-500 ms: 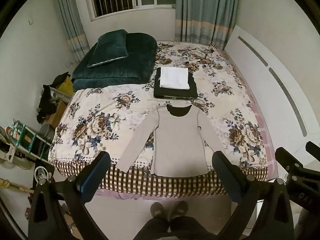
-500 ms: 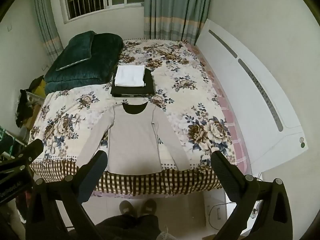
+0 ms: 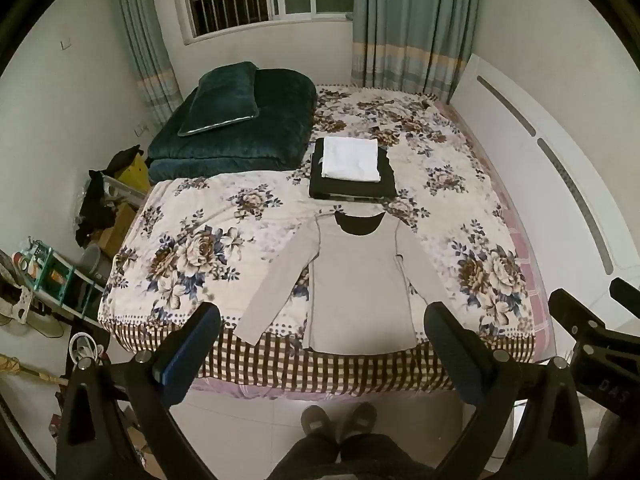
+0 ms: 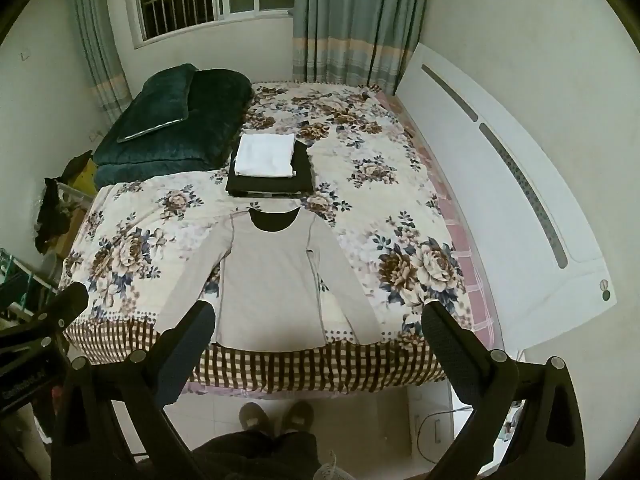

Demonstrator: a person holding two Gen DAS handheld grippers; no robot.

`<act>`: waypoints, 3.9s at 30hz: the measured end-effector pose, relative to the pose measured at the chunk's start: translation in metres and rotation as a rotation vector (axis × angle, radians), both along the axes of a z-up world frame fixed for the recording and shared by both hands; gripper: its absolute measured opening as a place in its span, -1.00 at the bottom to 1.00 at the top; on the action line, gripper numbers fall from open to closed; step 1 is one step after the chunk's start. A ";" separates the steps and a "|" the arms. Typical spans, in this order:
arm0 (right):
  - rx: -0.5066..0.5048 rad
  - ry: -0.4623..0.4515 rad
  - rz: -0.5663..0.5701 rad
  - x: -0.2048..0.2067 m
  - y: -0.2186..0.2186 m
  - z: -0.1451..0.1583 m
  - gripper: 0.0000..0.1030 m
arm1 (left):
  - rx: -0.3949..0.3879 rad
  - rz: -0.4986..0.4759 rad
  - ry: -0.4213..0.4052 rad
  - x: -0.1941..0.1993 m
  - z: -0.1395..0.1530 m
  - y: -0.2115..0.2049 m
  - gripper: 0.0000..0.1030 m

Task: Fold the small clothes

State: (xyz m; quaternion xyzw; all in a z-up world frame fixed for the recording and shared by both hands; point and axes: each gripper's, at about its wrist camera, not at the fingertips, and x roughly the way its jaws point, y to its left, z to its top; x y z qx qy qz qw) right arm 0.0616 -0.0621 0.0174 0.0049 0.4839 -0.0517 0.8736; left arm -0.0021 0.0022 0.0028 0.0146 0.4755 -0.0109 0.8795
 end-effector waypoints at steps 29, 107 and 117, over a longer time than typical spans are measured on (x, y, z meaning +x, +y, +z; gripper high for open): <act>0.004 -0.014 0.015 0.001 0.018 0.035 1.00 | -0.011 0.012 -0.023 0.004 0.023 -0.004 1.00; 0.227 0.419 -0.623 0.125 -0.203 -0.450 1.00 | 0.243 0.165 0.199 0.199 -0.390 -0.013 1.00; 0.485 0.545 -0.866 0.100 -0.252 -0.623 0.65 | 0.297 0.219 0.346 0.215 -0.514 -0.014 1.00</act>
